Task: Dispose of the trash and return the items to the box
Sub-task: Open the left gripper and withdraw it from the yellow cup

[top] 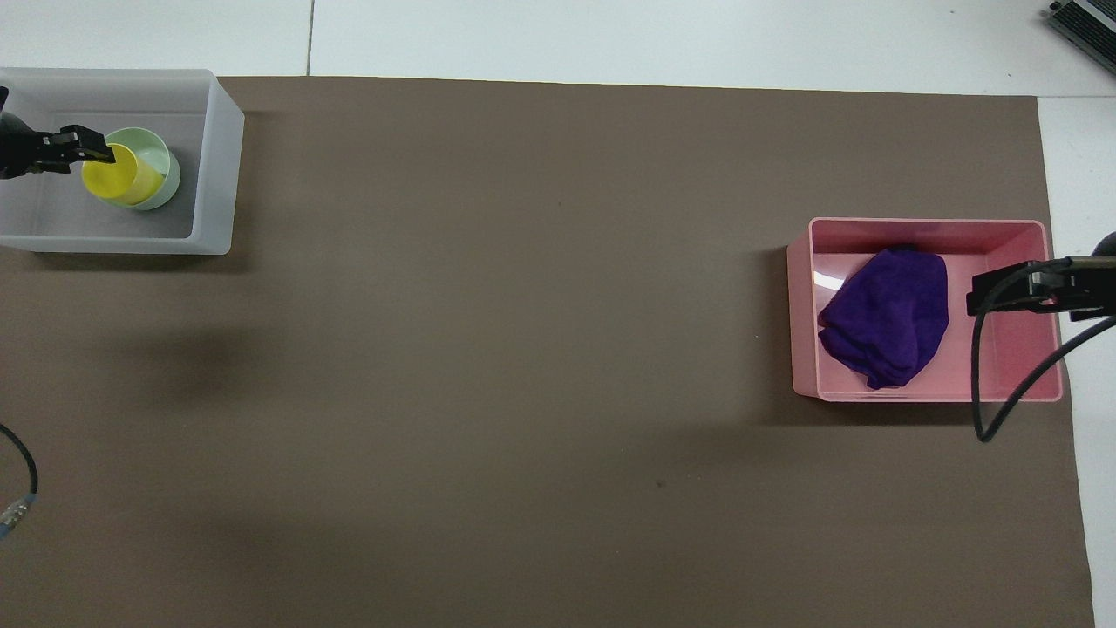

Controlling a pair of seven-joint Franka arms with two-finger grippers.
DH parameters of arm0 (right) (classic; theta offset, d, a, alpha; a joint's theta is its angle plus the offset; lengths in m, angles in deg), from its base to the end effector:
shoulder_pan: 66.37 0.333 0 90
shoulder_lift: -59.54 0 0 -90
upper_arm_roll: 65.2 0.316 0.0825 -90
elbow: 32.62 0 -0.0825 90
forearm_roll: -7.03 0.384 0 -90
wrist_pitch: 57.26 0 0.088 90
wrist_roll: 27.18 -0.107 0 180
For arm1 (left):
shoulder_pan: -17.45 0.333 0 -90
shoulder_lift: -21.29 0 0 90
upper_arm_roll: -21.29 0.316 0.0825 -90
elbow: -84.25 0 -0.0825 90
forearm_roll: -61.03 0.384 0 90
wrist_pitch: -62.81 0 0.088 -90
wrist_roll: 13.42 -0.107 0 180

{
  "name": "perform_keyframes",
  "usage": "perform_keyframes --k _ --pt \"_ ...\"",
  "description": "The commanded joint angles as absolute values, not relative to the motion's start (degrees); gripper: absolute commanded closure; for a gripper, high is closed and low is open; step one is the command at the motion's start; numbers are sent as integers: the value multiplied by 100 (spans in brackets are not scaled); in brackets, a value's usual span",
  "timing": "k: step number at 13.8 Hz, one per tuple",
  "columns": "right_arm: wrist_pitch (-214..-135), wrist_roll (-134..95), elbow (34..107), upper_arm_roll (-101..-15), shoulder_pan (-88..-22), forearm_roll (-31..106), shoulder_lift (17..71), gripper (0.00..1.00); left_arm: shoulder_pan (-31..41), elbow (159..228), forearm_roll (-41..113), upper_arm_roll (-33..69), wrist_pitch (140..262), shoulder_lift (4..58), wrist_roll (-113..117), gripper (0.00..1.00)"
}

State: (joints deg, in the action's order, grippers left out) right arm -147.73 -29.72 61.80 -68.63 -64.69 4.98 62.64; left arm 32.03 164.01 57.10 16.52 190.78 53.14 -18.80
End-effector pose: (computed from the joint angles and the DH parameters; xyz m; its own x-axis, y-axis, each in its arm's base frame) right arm 0.5371 -0.0211 0.6183 0.9971 -0.0744 -0.0135 -0.0739 -0.9967 0.0332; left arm 0.7260 0.1365 0.4165 0.9477 0.1365 0.2885 0.1179 -0.9897 0.0808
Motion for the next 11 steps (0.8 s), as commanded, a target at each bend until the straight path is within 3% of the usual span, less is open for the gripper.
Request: perform_keyframes --k 1,6,11 --pt "-14867 -2841 6344 -6836 -6549 518 6402 0 2863 17377 5681 1707 19016 4216 -2079 0" --pt "-14875 -2841 6344 -6836 -6549 527 6402 0 2159 18312 5681 1716 18658 3036 -2089 0" --pt "-14867 -2841 6344 -6836 -6549 518 6402 0 2026 17971 5698 1698 17323 2543 -2115 0"
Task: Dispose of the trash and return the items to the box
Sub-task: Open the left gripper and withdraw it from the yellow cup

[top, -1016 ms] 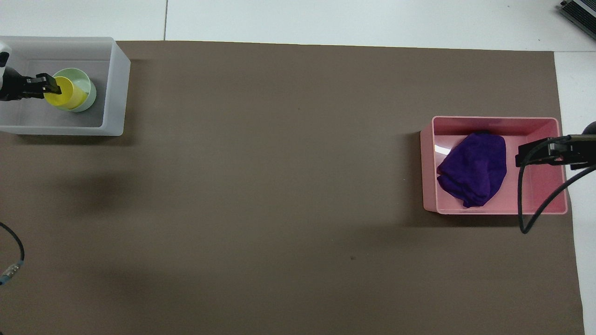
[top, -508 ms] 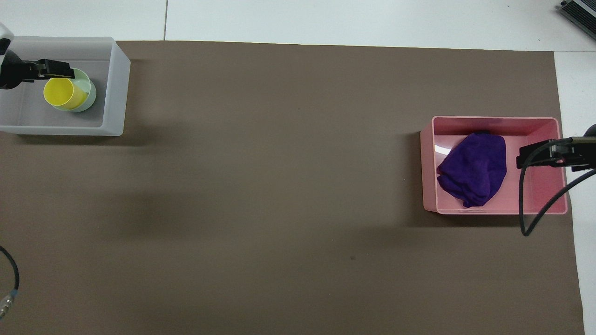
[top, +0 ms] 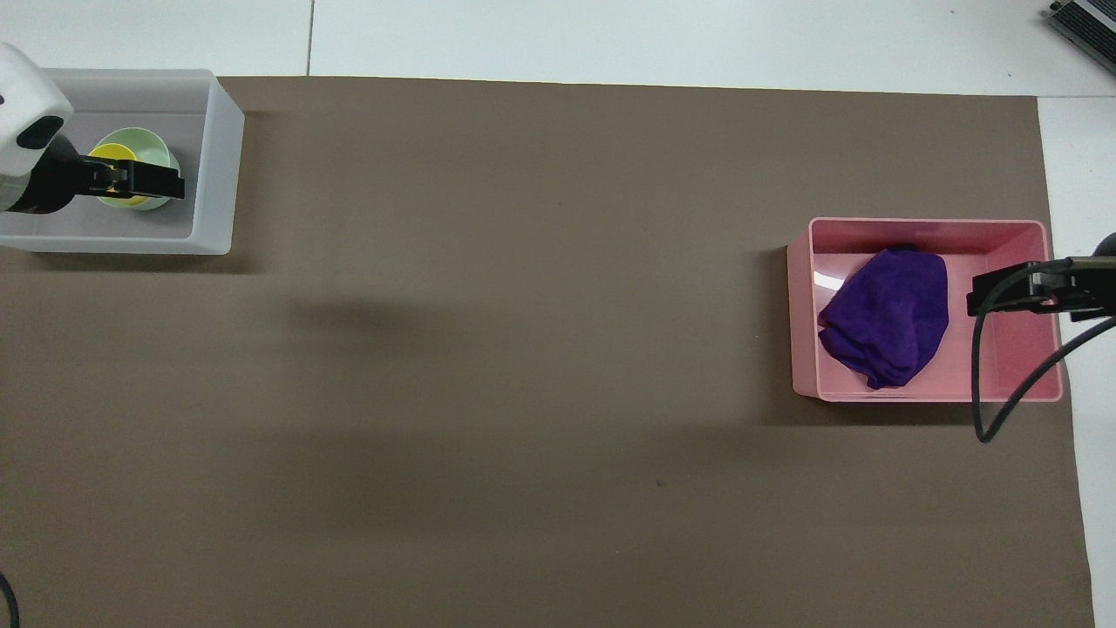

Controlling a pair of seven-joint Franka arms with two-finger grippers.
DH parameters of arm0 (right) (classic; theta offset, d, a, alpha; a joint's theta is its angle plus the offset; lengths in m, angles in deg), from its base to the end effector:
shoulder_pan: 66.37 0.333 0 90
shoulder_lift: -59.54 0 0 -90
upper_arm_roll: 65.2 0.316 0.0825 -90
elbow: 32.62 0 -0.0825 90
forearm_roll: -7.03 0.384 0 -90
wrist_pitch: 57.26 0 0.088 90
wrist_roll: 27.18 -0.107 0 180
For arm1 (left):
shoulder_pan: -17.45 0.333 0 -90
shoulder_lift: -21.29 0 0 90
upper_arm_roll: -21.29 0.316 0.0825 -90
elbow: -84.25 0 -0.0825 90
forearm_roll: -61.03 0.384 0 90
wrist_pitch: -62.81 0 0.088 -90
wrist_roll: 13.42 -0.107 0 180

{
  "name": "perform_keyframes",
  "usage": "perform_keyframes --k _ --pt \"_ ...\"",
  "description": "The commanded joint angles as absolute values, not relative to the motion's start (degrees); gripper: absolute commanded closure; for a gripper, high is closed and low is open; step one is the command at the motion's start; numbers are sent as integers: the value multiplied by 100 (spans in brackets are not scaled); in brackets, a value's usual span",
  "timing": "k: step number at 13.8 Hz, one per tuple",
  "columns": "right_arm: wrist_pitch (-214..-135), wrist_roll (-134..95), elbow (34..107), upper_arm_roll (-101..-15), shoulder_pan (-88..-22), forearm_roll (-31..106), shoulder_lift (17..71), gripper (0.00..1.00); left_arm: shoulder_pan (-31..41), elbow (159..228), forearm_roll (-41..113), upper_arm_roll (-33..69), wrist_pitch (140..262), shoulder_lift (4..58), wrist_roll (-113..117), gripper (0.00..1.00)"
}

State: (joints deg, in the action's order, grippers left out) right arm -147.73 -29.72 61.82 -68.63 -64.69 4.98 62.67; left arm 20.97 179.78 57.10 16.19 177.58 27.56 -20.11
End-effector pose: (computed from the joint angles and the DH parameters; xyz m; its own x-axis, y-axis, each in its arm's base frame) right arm 0.5370 -0.0211 0.6185 0.9971 -0.0743 -0.0133 -0.0739 -0.9967 0.0331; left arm 0.6187 -0.0187 0.5562 0.9665 -0.1116 0.2310 -0.1264 -0.9907 0.0502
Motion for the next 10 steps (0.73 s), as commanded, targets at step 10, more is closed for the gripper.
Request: perform_keyframes --k 10 --pt "-14867 -2841 6344 -6836 -6549 527 6402 0 1913 17223 5874 1750 15536 2077 -2151 0"
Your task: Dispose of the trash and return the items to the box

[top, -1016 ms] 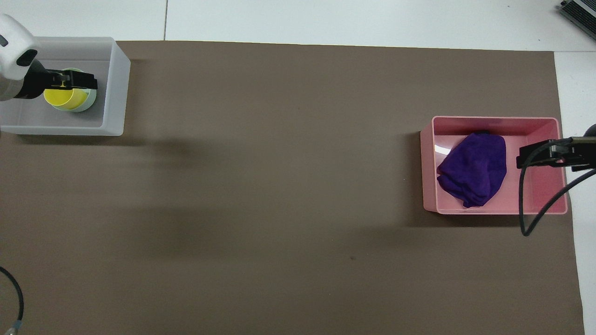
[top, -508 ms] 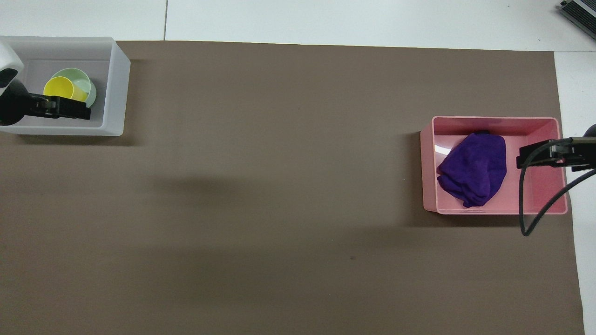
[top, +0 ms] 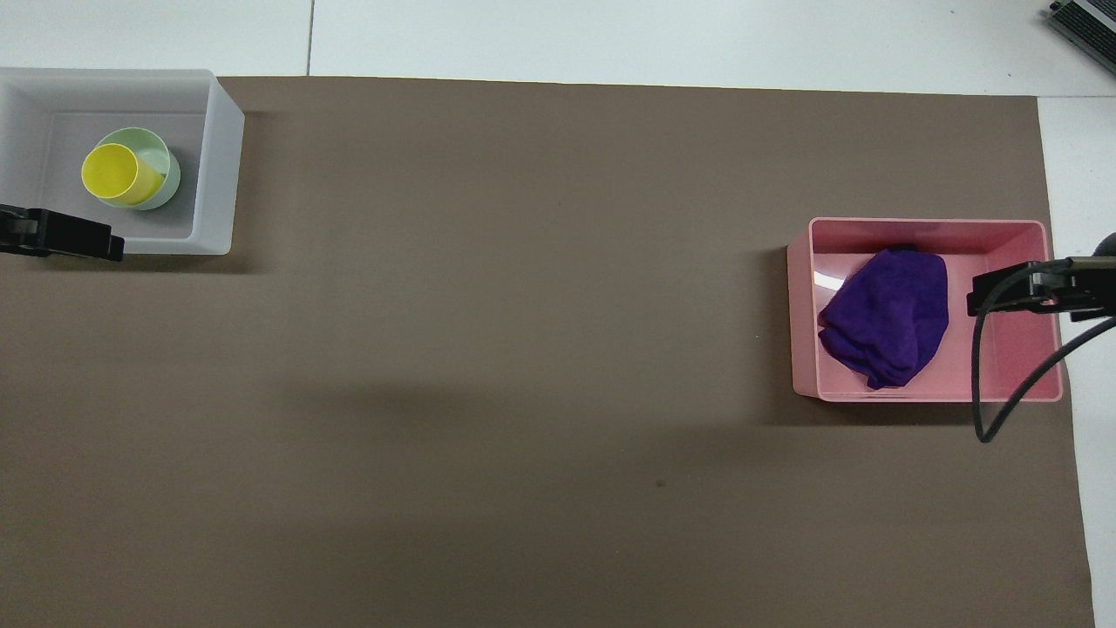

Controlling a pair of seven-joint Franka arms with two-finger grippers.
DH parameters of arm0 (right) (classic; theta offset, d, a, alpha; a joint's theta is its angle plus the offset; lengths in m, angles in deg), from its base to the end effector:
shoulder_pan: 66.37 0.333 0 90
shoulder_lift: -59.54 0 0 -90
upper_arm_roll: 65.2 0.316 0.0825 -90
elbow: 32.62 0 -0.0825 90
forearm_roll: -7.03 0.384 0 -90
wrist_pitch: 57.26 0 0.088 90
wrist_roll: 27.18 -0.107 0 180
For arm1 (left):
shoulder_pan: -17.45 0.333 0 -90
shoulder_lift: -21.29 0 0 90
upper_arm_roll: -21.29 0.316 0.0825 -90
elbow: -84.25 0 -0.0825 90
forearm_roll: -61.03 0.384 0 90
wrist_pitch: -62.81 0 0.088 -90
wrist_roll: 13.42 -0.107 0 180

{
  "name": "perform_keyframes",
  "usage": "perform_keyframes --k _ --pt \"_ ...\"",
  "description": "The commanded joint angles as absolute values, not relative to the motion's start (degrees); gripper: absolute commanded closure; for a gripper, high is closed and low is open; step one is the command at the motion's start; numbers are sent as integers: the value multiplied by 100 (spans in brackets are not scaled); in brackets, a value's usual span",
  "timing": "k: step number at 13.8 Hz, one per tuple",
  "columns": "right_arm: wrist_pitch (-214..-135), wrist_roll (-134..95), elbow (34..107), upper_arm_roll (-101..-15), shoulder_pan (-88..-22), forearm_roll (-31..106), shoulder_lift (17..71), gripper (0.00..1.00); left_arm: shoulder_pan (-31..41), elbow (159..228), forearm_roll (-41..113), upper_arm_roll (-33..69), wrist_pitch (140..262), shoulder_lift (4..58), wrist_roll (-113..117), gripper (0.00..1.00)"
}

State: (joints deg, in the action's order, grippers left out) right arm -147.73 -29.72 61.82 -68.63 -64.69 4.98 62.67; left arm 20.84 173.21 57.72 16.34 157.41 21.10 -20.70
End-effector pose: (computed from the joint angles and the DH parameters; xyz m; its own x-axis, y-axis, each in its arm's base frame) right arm 0.5370 -0.0211 0.6185 0.9971 -0.0743 -0.0133 -0.0739 -0.9967 0.0331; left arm 0.5616 -0.0211 0.6426 0.9830 -0.1488 0.1079 -0.1542 -0.9871 0.0441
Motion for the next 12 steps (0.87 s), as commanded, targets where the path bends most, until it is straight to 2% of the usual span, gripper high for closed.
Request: perform_keyframes --k 1,7,12 --pt "-14867 -2841 6344 -6836 -6549 518 6402 0 1721 17240 5970 1855 15484 2007 -2151 0" --pt "-14867 -2841 6344 -6836 -6549 518 6402 0 1025 17460 6146 2445 15237 1848 -2142 0" --pt "-14867 -2841 6344 -6836 -6549 518 6402 0 1130 17408 6138 2410 15316 1944 -2151 0"
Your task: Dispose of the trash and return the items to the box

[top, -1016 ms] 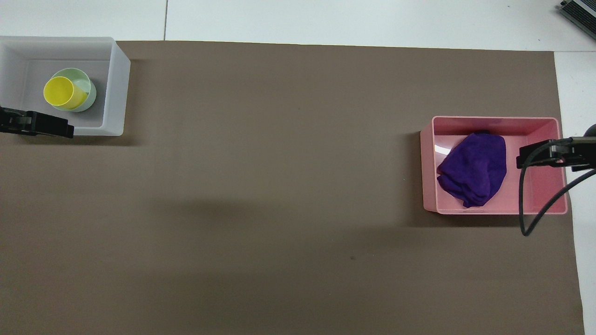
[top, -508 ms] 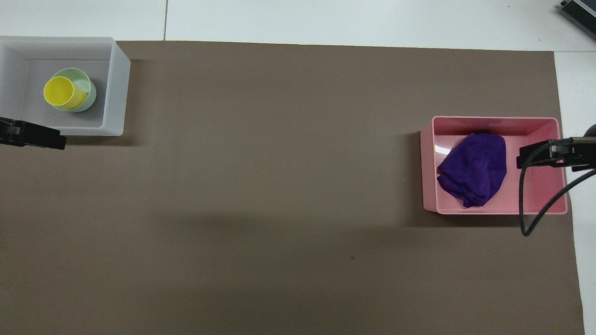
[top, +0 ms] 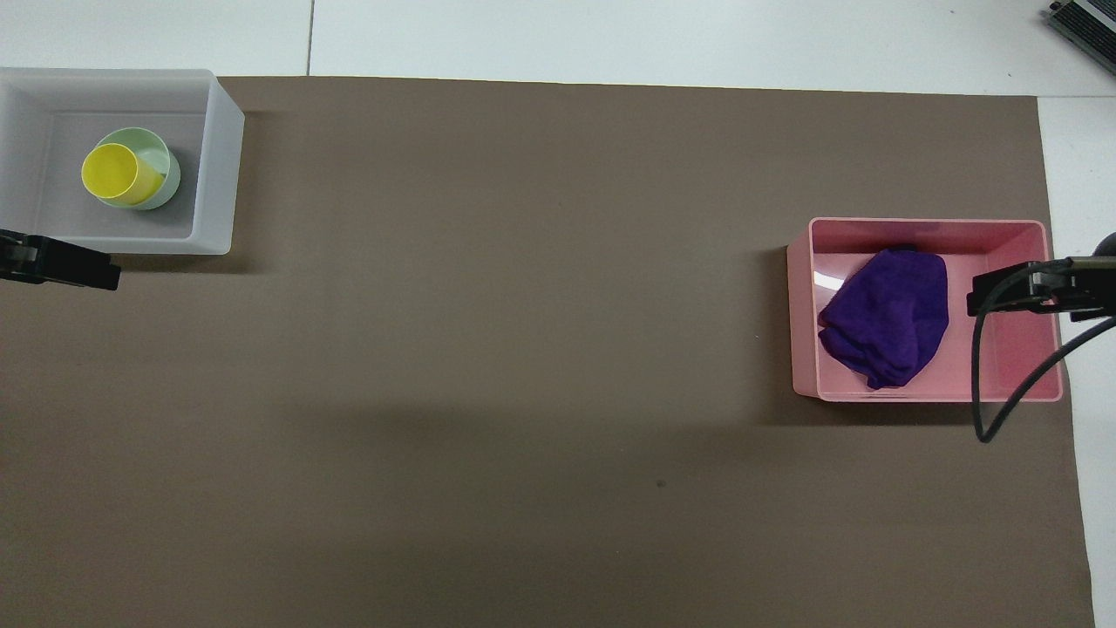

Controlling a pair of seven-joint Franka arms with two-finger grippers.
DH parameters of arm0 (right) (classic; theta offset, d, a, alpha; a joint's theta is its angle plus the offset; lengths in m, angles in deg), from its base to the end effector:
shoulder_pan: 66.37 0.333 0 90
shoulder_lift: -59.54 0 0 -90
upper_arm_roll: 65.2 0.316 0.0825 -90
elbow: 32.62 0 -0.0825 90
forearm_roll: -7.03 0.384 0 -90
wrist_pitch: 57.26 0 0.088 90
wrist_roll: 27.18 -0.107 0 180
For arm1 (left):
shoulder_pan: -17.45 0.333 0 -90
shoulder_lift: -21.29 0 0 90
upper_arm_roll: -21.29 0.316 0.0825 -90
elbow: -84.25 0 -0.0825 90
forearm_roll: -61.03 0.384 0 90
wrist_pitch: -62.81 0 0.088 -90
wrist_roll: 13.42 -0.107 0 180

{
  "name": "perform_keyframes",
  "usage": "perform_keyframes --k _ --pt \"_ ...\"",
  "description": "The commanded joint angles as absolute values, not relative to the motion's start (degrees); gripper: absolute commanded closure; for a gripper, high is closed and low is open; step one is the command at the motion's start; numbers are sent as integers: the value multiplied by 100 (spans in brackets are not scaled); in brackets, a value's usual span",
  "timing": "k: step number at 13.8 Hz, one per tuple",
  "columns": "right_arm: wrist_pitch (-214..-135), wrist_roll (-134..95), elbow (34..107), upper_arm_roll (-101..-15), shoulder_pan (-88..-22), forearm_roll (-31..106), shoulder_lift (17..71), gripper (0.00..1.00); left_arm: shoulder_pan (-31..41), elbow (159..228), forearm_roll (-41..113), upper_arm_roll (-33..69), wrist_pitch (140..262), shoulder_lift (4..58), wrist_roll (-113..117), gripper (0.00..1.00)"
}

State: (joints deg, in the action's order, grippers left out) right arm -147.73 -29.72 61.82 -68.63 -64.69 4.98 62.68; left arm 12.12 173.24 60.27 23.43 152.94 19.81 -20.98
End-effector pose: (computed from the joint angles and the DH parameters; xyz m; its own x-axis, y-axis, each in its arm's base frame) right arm 0.5369 -0.0211 0.6185 0.9971 -0.0743 -0.0131 -0.0739 -0.9967 0.0331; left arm 0.5463 -0.0316 0.6473 0.9813 -0.1864 0.0472 -0.1870 -0.9823 0.0081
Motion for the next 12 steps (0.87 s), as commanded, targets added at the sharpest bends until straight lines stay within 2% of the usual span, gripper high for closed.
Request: perform_keyframes --k 1,12 --pt "-14867 -2841 6344 -6836 -6549 527 6402 0 1130 17408 6138 2410 15325 1936 -2151 0" --pt "-14867 -2841 6344 -6836 -6549 518 6402 0 1130 17531 6129 2436 15211 1865 -1984 0"
